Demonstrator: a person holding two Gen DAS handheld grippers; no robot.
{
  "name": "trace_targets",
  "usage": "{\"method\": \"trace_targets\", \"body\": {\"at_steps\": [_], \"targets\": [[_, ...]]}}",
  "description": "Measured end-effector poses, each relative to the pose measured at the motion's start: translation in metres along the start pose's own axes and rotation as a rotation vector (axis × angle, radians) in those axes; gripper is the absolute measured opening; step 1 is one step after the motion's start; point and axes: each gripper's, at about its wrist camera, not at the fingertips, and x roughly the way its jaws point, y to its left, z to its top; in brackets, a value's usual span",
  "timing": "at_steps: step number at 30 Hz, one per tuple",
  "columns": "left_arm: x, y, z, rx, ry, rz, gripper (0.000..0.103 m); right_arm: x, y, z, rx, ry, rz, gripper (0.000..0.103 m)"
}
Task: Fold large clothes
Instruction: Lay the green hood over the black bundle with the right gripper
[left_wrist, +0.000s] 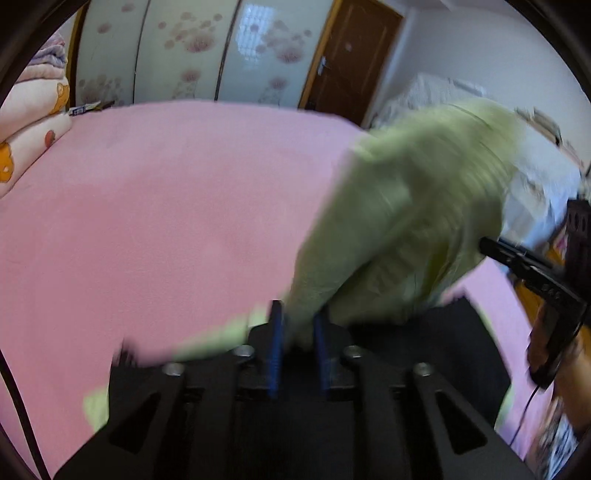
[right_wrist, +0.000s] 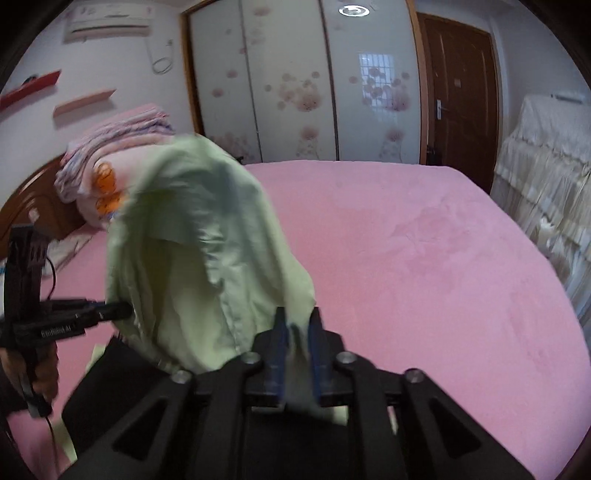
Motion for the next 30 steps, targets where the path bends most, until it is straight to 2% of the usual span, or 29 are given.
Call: {"method": "trace_targets", "body": {"at_steps": [2,5,8,12,13,19,22,25,30], "targets": [[-0.008,0.004,-0.033,-0.019,0.066,0.017,0.025,-0.019,0.009,-0.035,-0.025,0.05,-0.046,0.067],[-0.024,0.013,-0.085,-0.088,0.162,0.033,0.027,-0.033,0.015,-0.078,0.0,0.178,-0.024,0.067],[-0.035,0.014,-0.12,-0.144,0.209,0.036,0.029,-0.046,0.023,-0.111,0.03,0.251,-0.018,0.067],[-0.048,0.012,-0.152,-0.192,0.246,0.033,0.046,-0.062,0.028,-0.137,0.105,0.289,0.028,0.067],[-0.053,0.005,-0.158,-0.203,0.248,0.029,0.047,-0.066,0.029,-0.143,0.129,0.295,0.041,0.067],[-0.047,-0.017,-0.174,-0.239,0.242,-0.04,0.047,-0.081,0.037,-0.172,0.198,0.308,0.089,0.067],[-0.04,-0.021,-0.175,-0.278,0.23,-0.076,0.047,-0.077,0.036,-0.172,0.24,0.308,0.105,0.067],[-0.01,-0.033,-0.159,-0.329,0.238,-0.116,0.047,-0.064,0.035,-0.168,0.298,0.308,0.122,0.067],[0.024,-0.041,-0.158,-0.404,0.227,-0.177,0.047,-0.032,0.038,-0.163,0.312,0.348,0.106,0.067]]}}
